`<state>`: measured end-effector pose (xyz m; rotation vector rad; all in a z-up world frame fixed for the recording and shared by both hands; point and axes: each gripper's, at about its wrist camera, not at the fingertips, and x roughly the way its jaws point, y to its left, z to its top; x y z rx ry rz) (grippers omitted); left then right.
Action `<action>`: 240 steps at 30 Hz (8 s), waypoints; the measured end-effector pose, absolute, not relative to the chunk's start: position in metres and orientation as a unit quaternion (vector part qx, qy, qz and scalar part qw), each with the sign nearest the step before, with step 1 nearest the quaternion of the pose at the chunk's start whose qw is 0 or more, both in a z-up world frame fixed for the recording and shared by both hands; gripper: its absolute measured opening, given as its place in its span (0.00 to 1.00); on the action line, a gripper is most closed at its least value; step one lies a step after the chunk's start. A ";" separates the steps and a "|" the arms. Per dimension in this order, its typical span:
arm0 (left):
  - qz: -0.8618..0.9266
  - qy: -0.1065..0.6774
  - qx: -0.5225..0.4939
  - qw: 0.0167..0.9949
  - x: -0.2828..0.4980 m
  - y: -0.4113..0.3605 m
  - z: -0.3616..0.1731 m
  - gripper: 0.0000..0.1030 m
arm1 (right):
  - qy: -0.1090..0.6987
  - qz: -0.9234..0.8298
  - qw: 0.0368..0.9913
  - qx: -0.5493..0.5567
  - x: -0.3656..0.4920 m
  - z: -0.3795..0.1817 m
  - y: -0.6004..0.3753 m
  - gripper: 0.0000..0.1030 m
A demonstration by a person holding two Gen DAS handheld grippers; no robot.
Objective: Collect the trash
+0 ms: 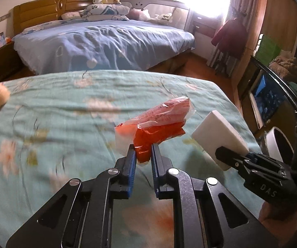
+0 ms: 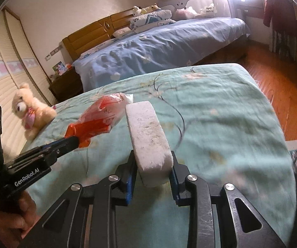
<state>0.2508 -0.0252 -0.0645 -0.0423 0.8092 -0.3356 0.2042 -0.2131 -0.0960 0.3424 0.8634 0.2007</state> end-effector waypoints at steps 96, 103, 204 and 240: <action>-0.298 0.368 0.058 0.879 0.107 -0.197 -0.022 0.12 | 0.356 -0.048 0.914 0.188 0.025 -0.038 -0.367 0.28; -0.310 0.368 0.068 0.874 0.109 -0.217 -0.022 0.12 | 0.355 -0.064 0.913 0.191 0.024 -0.039 -0.381 0.28; -0.338 0.390 0.114 0.849 0.129 -0.308 -0.031 0.48 | 0.402 -0.115 0.884 0.209 0.052 -0.066 -0.449 0.47; -0.184 0.264 0.014 0.947 0.043 -0.105 0.023 0.80 | 0.264 -0.024 0.952 0.153 -0.007 0.023 -0.322 0.98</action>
